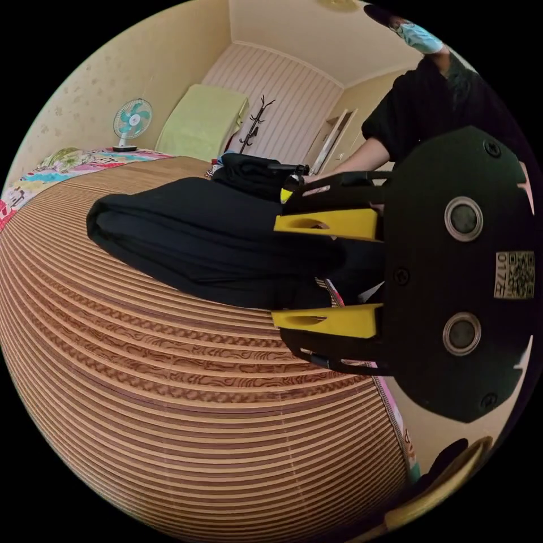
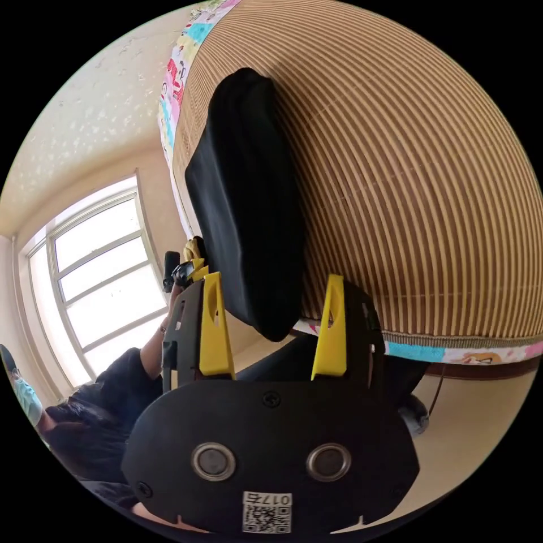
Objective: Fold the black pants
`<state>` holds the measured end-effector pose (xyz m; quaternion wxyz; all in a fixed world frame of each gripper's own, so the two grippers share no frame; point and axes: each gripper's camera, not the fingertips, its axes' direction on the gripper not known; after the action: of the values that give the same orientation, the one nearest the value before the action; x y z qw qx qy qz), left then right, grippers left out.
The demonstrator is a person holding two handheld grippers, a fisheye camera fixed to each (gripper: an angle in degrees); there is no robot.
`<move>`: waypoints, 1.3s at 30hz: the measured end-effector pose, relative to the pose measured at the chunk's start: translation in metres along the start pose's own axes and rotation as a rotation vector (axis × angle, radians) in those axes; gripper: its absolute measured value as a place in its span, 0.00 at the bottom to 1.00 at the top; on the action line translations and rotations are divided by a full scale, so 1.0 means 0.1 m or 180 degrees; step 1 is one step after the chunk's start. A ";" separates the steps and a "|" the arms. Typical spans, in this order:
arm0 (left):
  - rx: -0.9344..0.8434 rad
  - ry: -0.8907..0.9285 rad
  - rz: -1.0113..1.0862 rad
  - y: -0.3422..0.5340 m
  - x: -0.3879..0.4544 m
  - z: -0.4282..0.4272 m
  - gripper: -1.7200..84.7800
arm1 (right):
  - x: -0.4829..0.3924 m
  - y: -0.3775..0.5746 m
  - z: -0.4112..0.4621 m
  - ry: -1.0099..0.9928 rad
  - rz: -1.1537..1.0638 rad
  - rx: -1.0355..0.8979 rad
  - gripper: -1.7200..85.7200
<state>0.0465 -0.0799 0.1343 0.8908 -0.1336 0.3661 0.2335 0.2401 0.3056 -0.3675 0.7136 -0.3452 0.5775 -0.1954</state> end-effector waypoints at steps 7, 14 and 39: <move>-0.0075 -0.0341 0.0082 0.14 0.05 0.16 0.16 | -0.10 0.17 0.67 -0.0205 -0.0054 -0.0761 0.20; -0.0781 0.0744 0.0153 0.89 0.38 0.36 0.14 | -0.30 0.92 -0.13 -0.0913 -0.0630 -0.1249 0.12; -0.1013 0.0927 0.1341 -0.31 5.01 3.37 0.11 | 0.03 2.00 -4.77 0.1343 -0.0603 0.0290 0.15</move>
<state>0.5739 0.1907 0.0128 0.7288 -0.2247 0.4684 0.4460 -0.2408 0.3130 -0.5587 0.5703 -0.3168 0.6695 -0.3552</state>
